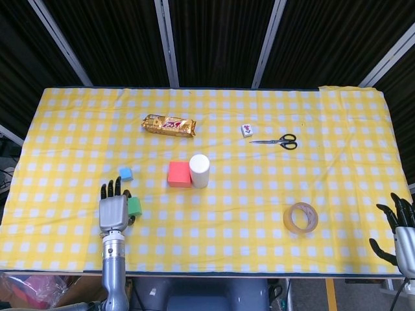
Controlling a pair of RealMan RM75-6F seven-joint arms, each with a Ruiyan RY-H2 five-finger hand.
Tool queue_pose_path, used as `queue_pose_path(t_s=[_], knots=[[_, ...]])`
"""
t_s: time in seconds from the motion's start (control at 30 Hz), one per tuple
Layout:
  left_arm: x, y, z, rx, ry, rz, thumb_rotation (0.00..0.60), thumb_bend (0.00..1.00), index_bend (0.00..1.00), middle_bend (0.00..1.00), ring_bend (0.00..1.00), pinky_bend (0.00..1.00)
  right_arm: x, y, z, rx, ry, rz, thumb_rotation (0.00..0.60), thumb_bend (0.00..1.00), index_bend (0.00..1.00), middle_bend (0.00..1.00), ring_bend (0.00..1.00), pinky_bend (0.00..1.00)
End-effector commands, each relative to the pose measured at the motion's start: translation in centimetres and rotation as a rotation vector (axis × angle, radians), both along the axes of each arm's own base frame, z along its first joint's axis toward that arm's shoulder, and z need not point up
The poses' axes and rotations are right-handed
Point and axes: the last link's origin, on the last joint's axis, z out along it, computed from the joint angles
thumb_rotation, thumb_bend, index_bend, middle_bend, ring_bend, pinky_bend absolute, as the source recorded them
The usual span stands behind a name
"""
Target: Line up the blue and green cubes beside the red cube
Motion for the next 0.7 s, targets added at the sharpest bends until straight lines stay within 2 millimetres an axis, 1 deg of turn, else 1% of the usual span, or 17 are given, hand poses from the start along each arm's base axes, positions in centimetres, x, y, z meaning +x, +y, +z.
queue_pose_path(t_s=[0.03, 0.17, 0.33, 0.47, 0.6, 0.7], knots=[[0.2, 0.0, -0.2, -0.004, 0.005, -0.004, 0.6, 0.29, 0.42, 0.04, 0.0, 0.0, 0.0, 0.0, 0.1, -0.003, -0.001, 0.0, 0.6, 0.32, 0.21, 0.0, 0.0, 0.0], [0.3, -0.1, -0.2, 0.008, 0.011, -0.01, 0.6, 0.35, 0.45, 0.06, 0.0, 0.0, -0.1, 0.0, 0.1, -0.002, -0.002, 0.001, 0.6, 0.32, 0.21, 0.0, 0.0, 0.0], [0.5, -0.4, 0.2, 0.027, 0.02, -0.016, 0.6, 0.43, 0.47, 0.08, 0.0, 0.0, -0.2, 0.1, 0.1, 0.0, -0.005, -0.003, 0.6, 0.32, 0.21, 0.0, 0.0, 0.0], [0.7, -0.3, 0.8, 0.042, 0.035, -0.018, 0.6, 0.46, 0.48, 0.09, 0.0, 0.0, -0.2, 0.1, 0.2, -0.002, -0.008, -0.002, 0.6, 0.32, 0.21, 0.0, 0.0, 0.0], [0.7, 0.7, 1.7, 0.053, 0.076, -0.021, 0.6, 0.46, 0.48, 0.09, 0.0, 0.0, -0.2, 0.2, 0.0, 0.006, -0.007, -0.005, 0.6, 0.32, 0.21, 0.0, 0.0, 0.0], [1.2, 1.9, 2.7, 0.051, 0.078, -0.032, 0.6, 0.45, 0.47, 0.08, 0.0, 0.0, -0.2, 0.2, 0.0, 0.004, -0.008, -0.008, 0.6, 0.32, 0.21, 0.0, 0.0, 0.0]])
